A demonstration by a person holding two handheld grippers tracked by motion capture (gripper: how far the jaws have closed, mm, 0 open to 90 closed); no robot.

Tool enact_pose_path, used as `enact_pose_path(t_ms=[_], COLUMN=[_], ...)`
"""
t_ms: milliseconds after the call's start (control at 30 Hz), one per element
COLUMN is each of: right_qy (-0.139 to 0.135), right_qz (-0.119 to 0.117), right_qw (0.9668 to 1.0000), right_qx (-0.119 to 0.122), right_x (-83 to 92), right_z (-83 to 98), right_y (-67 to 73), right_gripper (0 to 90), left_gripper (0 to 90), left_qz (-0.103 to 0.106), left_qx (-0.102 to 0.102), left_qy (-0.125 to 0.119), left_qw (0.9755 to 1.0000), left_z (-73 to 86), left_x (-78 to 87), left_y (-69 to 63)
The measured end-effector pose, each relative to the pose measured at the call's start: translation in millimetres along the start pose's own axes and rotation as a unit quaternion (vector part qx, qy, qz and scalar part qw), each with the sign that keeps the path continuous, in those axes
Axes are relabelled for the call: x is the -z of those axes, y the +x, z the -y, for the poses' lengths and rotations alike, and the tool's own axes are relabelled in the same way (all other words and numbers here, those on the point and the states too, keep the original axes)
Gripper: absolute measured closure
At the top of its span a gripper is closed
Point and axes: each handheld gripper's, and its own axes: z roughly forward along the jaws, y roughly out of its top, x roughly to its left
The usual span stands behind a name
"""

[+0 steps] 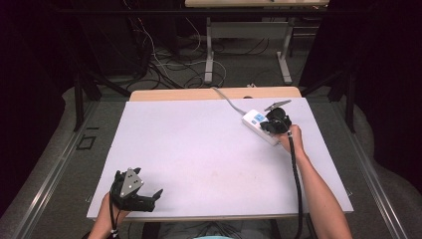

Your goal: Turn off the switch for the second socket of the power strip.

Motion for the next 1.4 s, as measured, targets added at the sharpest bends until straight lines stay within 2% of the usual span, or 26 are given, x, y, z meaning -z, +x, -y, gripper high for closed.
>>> enact_pose_path(t_ms=[333, 700, 800, 900, 1067, 1133, 1200, 1400], right_qy=[-0.003, 0.001, 0.002, 0.002, 0.001, 0.0, 0.001, 0.001], right_qz=[-0.006, 0.008, 0.012, 0.007, 0.015, 0.014, 0.012, 0.01], right_qw=[0.9999, 1.0, 0.9999, 1.0, 0.9999, 0.9999, 0.9999, 0.9999], right_qx=[-0.008, 0.003, -0.005, -0.004, -0.001, -0.005, 0.001, -0.004], right_x=[-0.2, -0.6, -0.7, -0.3, -0.6, -0.9, -0.3, -0.6], right_z=[1.7, 0.5, 0.8, 1.1, 0.9, 1.1, 1.3, 1.6], right_y=[-1.3, 2.1, 3.3, 2.3, 3.1, 3.8, 2.6, 2.8], right_gripper=[90.0, 90.0, 90.0, 90.0, 90.0, 90.0, 90.0, 90.0], left_gripper=[0.0, 0.0, 0.0, 0.0, 0.0, 0.0, 0.0, 0.0], left_qz=[0.002, 0.001, 0.003, 0.003, 0.002, 0.002, 0.002, 0.001], left_qx=[0.0, -0.001, 0.001, 0.0, 0.0, 0.0, 0.001, 0.0], left_qy=[-0.002, -0.001, 0.0, 0.001, 0.002, 0.001, 0.0, 0.0], left_qw=[1.0, 1.0, 1.0, 1.0, 1.0, 1.0, 1.0, 1.0], left_z=[-0.3, -0.4, -0.5, -0.5, -0.7, -0.7, -0.7, -0.7], left_x=[-0.4, -0.3, -0.5, -0.7, -0.7, -0.6, -0.8, -1.0], left_y=[-1.1, -1.2, -1.4, -1.5, -1.4, -1.4, -1.4, -1.4])
